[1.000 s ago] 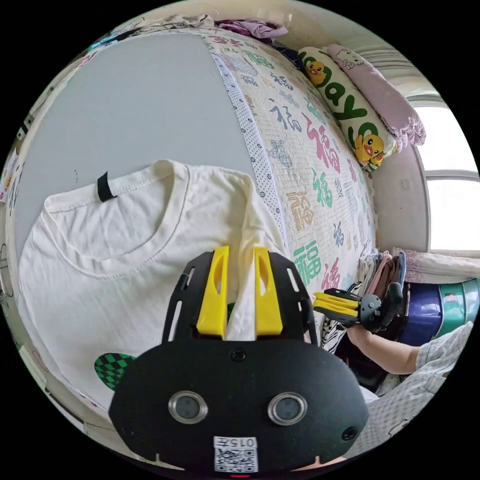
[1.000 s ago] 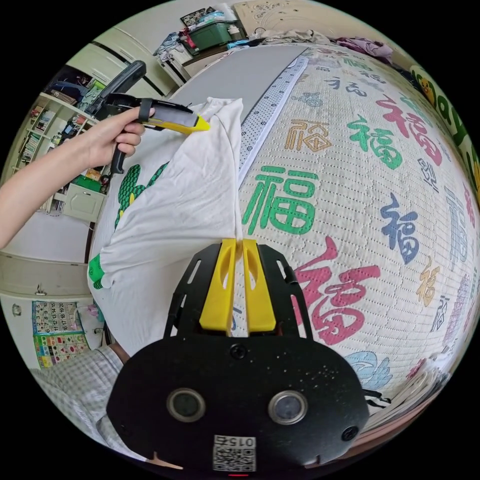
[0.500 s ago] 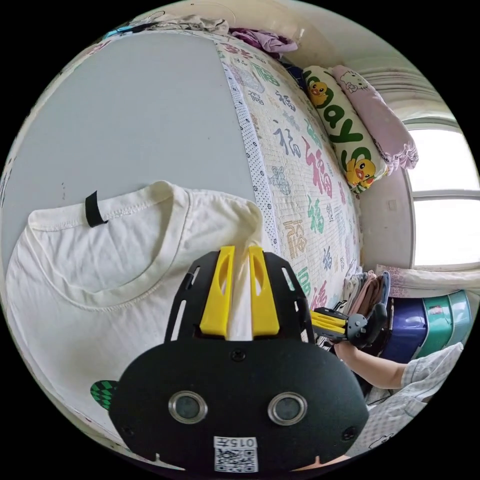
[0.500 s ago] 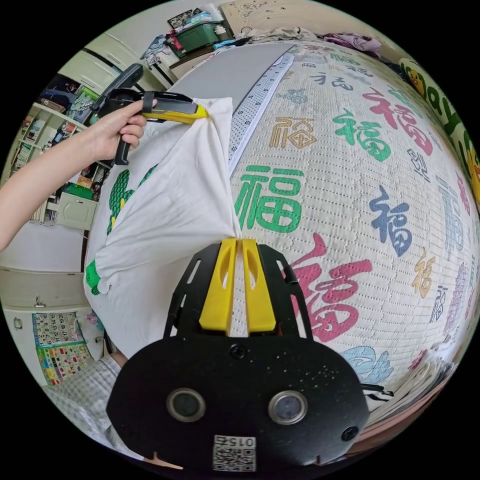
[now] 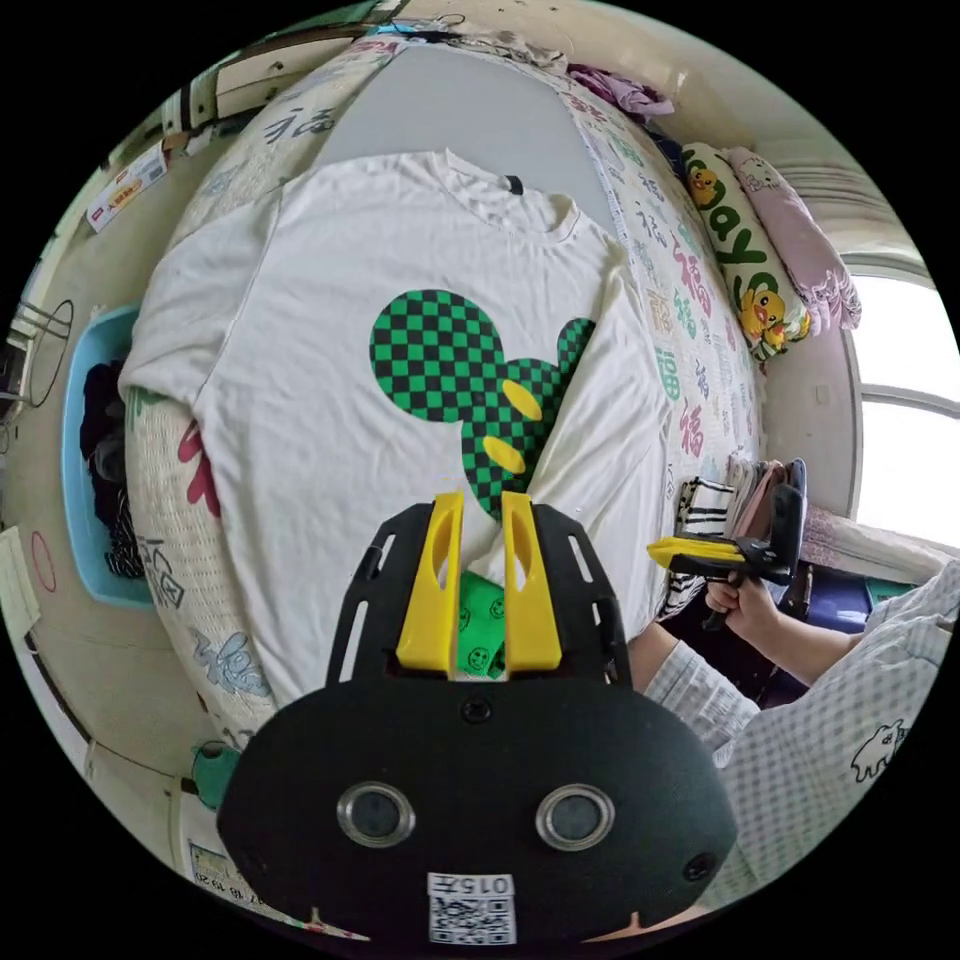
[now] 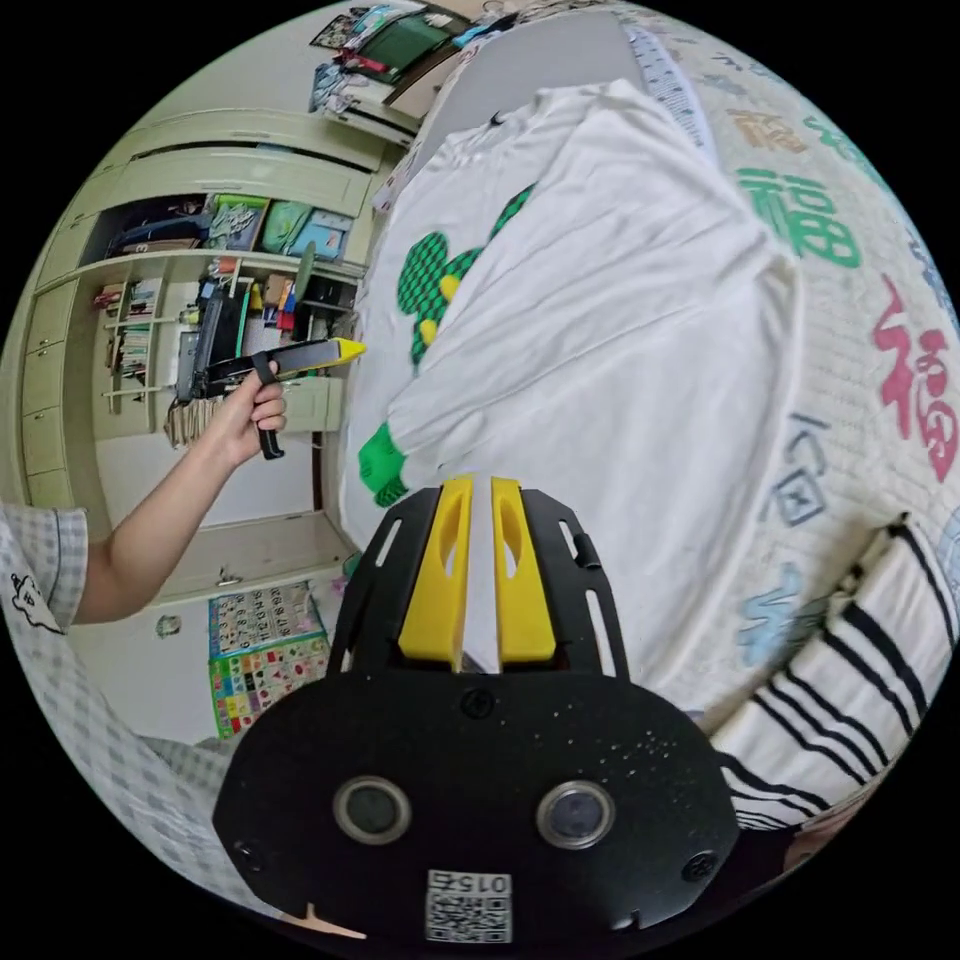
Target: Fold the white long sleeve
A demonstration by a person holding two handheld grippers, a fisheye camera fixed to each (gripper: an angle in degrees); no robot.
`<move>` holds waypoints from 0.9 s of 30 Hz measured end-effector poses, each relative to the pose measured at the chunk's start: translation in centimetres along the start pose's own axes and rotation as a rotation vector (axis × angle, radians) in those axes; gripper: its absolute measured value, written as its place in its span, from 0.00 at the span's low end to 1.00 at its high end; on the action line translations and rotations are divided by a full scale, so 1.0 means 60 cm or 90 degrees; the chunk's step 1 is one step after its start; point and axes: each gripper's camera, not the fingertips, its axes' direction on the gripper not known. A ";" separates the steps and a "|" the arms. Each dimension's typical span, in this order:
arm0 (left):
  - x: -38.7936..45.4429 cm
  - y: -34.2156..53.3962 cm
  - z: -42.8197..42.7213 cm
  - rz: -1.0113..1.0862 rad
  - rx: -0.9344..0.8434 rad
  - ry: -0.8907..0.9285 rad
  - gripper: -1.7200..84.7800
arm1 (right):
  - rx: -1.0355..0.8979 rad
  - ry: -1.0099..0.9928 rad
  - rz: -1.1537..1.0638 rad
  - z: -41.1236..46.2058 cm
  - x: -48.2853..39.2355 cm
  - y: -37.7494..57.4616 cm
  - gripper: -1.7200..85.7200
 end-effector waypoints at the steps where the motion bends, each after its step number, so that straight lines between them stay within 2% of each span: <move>1: -0.003 0.021 0.019 0.003 -0.014 0.009 0.09 | -0.014 -0.015 0.005 0.022 -0.014 -0.005 0.08; 10: 0.022 0.099 0.128 0.075 -0.040 0.113 0.06 | -0.063 0.034 0.022 0.112 -0.067 -0.064 0.11; 17: 0.035 0.127 0.208 0.116 -0.113 0.107 0.06 | -0.055 0.066 0.091 0.135 -0.069 -0.080 0.10; 21: 0.051 0.145 0.234 0.157 -0.138 0.108 0.08 | -0.065 0.080 0.107 0.142 -0.071 -0.085 0.07; 23: 0.050 0.150 0.226 0.158 -0.121 0.118 0.08 | -0.060 0.094 0.109 0.137 -0.071 -0.081 0.04; 27: 0.017 0.147 0.165 0.088 0.016 0.130 0.09 | -0.058 0.098 0.134 0.121 -0.054 -0.056 0.02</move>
